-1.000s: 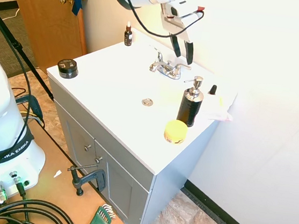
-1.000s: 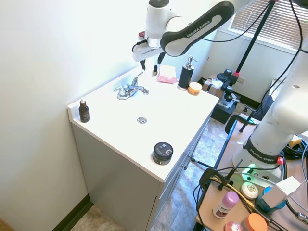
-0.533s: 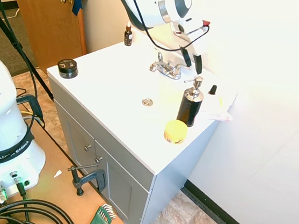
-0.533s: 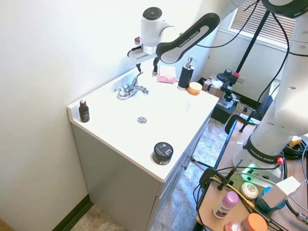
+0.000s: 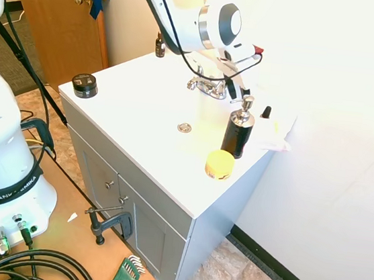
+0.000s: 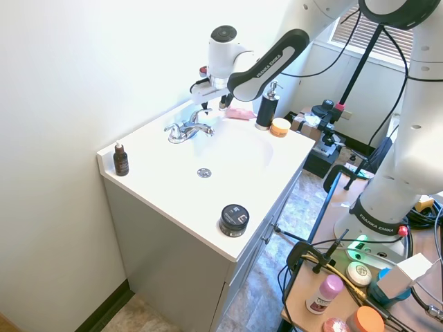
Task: Turn on the cold water
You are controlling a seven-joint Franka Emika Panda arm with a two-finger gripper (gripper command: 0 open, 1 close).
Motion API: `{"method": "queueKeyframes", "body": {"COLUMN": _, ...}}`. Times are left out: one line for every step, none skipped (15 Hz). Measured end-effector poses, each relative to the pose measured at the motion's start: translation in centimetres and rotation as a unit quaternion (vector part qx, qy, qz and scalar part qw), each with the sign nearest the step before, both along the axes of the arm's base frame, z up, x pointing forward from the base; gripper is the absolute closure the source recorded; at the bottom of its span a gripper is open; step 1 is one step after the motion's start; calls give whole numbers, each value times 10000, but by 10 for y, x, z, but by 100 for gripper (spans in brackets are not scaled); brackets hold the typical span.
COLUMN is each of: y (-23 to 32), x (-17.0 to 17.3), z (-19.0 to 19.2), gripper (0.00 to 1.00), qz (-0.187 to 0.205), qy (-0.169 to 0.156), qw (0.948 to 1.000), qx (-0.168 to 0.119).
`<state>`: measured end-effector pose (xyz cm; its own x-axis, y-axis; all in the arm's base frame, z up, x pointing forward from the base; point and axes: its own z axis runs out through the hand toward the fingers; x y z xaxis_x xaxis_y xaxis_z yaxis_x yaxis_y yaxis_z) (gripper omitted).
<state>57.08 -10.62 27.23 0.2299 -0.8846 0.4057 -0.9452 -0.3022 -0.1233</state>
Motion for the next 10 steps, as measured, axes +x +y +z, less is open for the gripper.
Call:
{"method": "queueKeyframes", "body": {"y": 2, "x": -9, "z": 2, "gripper": 0, "qz": 51, "qy": -16, "qw": 10000, "qx": 67}}
{"method": "queueKeyframes", "body": {"y": 6, "x": -17, "z": 6, "gripper": 0, "qz": 98, "qy": -30, "qw": 9999, "qx": 131}}
{"method": "queueKeyframes", "body": {"y": 10, "x": -23, "z": 10, "gripper": 0, "qz": 148, "qy": -44, "qw": 9997, "qx": 193}}
{"method": "queueKeyframes", "body": {"y": 14, "x": -28, "z": 15, "gripper": 0, "qz": 190, "qy": -51, "qw": 9995, "qx": 230}}
{"method": "queueKeyframes", "body": {"y": 19, "x": -32, "z": 21, "gripper": 0, "qz": 229, "qy": -65, "qw": 9994, "qx": 266}}
{"method": "queueKeyframes", "body": {"y": 24, "x": -36, "z": 28, "gripper": 0, "qz": 277, "qy": -70, "qw": 9991, "qx": 312}}
{"method": "queueKeyframes", "body": {"y": 30, "x": -41, "z": 35, "gripper": 0, "qz": 330, "qy": -52, "qw": 9988, "qx": 366}}
{"method": "queueKeyframes", "body": {"y": 36, "x": -48, "z": 42, "gripper": 0, "qz": 405, "qy": -7, "qw": 9983, "qx": 427}}
{"method": "queueKeyframes", "body": {"y": 43, "x": -57, "z": 47, "gripper": 0, "qz": 522, "qy": 76, "qw": 9972, "qx": 521}}
{"method": "queueKeyframes", "body": {"y": 48, "x": -67, "z": 53, "gripper": 0, "qz": 646, "qy": 162, "qw": 9960, "qx": 600}}
